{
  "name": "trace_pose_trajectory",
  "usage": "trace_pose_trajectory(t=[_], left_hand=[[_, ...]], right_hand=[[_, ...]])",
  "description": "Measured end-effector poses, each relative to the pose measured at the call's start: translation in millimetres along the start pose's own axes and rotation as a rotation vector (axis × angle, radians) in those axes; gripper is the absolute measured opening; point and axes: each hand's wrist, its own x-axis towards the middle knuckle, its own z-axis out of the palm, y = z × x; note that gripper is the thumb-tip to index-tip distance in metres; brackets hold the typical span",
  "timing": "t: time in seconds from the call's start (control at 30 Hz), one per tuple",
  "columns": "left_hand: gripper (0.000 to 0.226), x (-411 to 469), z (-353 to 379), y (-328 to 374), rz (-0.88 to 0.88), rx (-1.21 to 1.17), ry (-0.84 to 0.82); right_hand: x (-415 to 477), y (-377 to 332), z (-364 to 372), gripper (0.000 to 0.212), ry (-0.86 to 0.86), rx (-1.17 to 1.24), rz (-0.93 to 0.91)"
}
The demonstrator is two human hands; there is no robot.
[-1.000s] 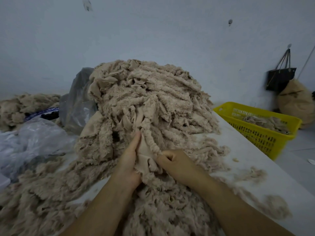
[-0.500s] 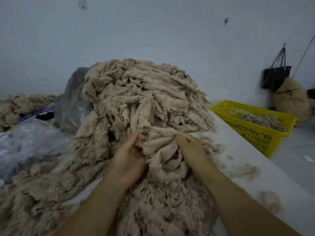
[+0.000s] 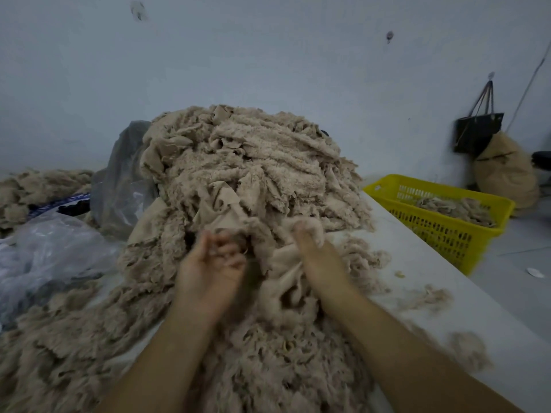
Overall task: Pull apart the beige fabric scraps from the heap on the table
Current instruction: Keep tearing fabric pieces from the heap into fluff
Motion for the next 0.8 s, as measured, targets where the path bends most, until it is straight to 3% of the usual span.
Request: trace_pose_trajectory(t=[0.07, 0.13, 0.27, 0.37, 0.43, 0.47, 0.5, 0.63, 0.8], left_hand=[[0.034, 2.7, -8.2, 10.9, 0.069, -0.050, 0.092], [0.047, 1.0, -8.0, 6.8, 0.059, 0.059, 0.094], [0.080, -7.4, 9.0, -26.8, -0.045, 0.698, -0.019], [0.059, -18.5, 9.9, -40.7, 0.002, 1.135, -0.130], [0.024, -20.9, 8.3, -41.8, 0.041, 1.221, -0.146], [0.018, -20.7, 7.3, -41.9, 0.048, 1.232, -0.147], [0.020, -19.0, 7.6, -41.4, 0.048, 1.200, -0.116], [0.028, -12.4, 9.0, -31.9, -0.057, 0.617, 0.008], [0.029, -7.2, 11.0, -15.1, 0.028, 0.192, 0.042]], right_hand=[[3.3, -5.8, -16.1, 0.038, 0.101, 0.086, 0.063], [2.6, -8.4, -24.8, 0.042, 0.089, 0.123, 0.116], [-4.5, -1.1, -4.6, 0.045, -0.060, 0.044, 0.031], [-6.4, -4.7, 3.4, 0.041, -0.059, 0.116, -0.025], [-3.0, -6.5, -0.3, 0.038, -0.015, 0.179, -0.018], [-1.5, -6.9, -2.6, 0.034, -0.008, 0.201, -0.012], [-1.8, -8.1, -4.6, 0.033, -0.007, 0.210, -0.001], [-0.8, -3.8, -9.6, 0.033, -0.089, 0.162, 0.028], [-1.4, 2.9, -7.8, 0.026, -0.392, -0.148, 0.008]])
